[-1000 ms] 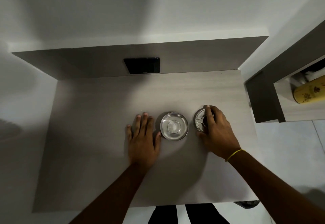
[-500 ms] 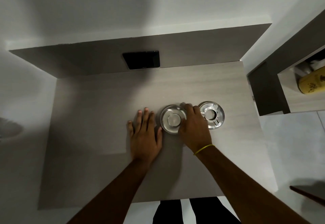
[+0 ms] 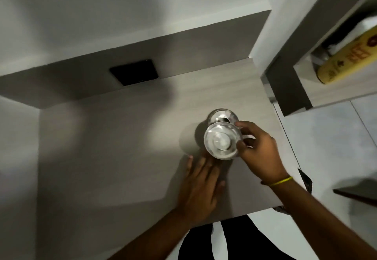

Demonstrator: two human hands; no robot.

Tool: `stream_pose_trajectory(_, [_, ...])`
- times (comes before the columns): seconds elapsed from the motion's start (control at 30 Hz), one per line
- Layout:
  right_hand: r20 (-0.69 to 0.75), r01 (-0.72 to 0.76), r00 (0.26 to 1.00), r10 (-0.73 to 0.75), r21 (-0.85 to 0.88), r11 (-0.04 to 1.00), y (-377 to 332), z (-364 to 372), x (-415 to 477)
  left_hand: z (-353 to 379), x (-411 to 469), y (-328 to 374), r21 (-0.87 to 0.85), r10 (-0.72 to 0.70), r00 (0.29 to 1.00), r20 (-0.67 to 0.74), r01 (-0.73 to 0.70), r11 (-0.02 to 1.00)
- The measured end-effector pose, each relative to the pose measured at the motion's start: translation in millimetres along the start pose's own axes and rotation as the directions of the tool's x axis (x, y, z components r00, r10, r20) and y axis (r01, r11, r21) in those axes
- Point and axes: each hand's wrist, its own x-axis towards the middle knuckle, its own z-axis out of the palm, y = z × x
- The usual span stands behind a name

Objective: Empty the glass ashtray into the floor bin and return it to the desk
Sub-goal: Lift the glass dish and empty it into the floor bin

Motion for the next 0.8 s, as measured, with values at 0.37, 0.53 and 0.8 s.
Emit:
stream_pose_trajectory(0.37, [-0.313,-0.261,0.887,0.339,0.264,0.928,112,-156,-82,59,83,112,0.008,0.542,0.788,0.291,-0.569,0.822])
stream_pose_trajectory(0.53, [-0.481,-0.368,0.767,0.425,0.214,0.905,193,-182,-114,63,81,108,0.024,0.541,0.766,0.348,-0.584,0.811])
stream_pose_trajectory(0.8, [-0.459,-0.484,0.828,0.322,-0.293,0.825,337,-174,-125,69,84,112,0.063,0.552,0.735,0.393,-0.621,0.781])
